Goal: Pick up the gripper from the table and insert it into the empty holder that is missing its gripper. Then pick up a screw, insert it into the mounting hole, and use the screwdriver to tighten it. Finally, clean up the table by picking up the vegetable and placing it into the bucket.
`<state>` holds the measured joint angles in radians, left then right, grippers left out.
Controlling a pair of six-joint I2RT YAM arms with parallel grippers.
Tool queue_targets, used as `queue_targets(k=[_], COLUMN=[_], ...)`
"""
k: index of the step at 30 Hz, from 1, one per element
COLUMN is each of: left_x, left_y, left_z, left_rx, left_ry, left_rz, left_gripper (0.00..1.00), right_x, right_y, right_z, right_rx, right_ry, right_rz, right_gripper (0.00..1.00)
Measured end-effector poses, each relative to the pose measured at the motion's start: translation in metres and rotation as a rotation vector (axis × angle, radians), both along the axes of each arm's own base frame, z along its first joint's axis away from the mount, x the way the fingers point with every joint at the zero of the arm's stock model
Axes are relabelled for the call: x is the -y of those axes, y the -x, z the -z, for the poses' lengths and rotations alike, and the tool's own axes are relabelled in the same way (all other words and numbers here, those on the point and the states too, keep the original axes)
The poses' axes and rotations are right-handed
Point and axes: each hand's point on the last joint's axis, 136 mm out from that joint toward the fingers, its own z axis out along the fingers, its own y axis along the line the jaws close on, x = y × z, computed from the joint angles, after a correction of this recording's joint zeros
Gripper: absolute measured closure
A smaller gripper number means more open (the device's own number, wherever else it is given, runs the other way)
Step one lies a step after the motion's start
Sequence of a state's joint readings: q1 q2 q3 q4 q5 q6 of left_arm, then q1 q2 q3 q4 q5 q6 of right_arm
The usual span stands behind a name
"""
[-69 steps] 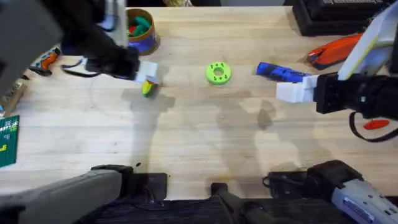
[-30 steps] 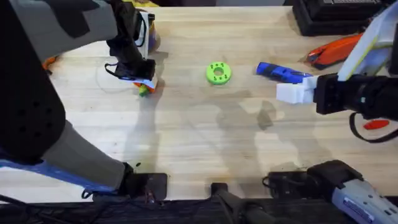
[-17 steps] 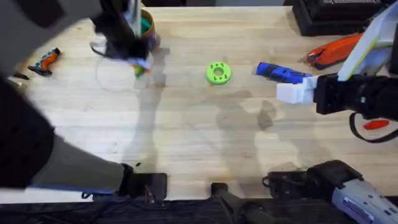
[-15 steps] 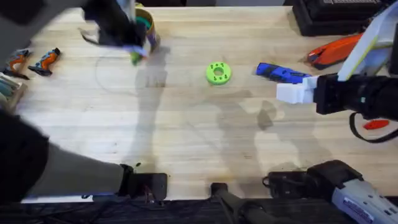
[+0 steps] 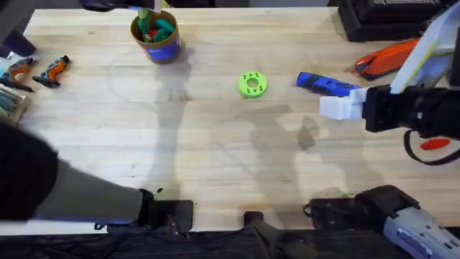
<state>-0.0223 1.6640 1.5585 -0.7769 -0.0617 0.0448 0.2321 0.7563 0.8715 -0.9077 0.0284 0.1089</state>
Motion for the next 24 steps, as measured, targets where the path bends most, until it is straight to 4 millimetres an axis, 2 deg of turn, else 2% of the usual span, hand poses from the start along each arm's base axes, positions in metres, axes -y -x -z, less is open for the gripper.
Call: queue_targets(k=[5, 10, 11, 16, 17, 18, 22, 24], left_x=[-0.019, -0.027, -0.027, -0.026, -0.026, -0.026, -0.025, -0.025], left_y=[-0.027, -0.032, -0.032, -0.031, -0.029, -0.027, -0.012, -0.001], left_z=[0.036, 0.051, 0.052, 0.052, 0.053, 0.055, 0.060, 0.057], left_rx=[-0.020, -0.043, -0.044, -0.048, -0.058, -0.067, -0.129, -0.154], left_ry=[-0.007, -0.010, -0.012, -0.012, -0.010, -0.010, -0.009, -0.007], left_rz=[-0.044, -0.061, -0.059, -0.057, -0.059, -0.060, -0.058, -0.057], left_gripper=[0.971, 0.970, 0.862, 0.103, 0.036, 0.022, 0.015, 0.015], right_x=[0.000, 0.000, 0.000, 0.000, 0.000, 0.000, 0.000, 0.000], right_y=[0.000, 0.000, 0.000, 0.000, 0.000, 0.000, 0.000, 0.000], right_z=[0.000, 0.000, 0.000, 0.000, 0.000, 0.000, 0.000, 0.000], right_rx=[0.000, -0.001, -0.001, -0.001, -0.001, -0.001, -0.001, -0.001], right_ry=[0.000, 0.000, 0.000, 0.000, 0.000, 0.000, 0.000, 0.000], right_rz=[0.000, 0.000, 0.000, 0.000, 0.000, 0.000, 0.000, 0.000], right_gripper=[0.031, 0.031, 0.031, 0.031, 0.031, 0.031, 0.031, 0.032])
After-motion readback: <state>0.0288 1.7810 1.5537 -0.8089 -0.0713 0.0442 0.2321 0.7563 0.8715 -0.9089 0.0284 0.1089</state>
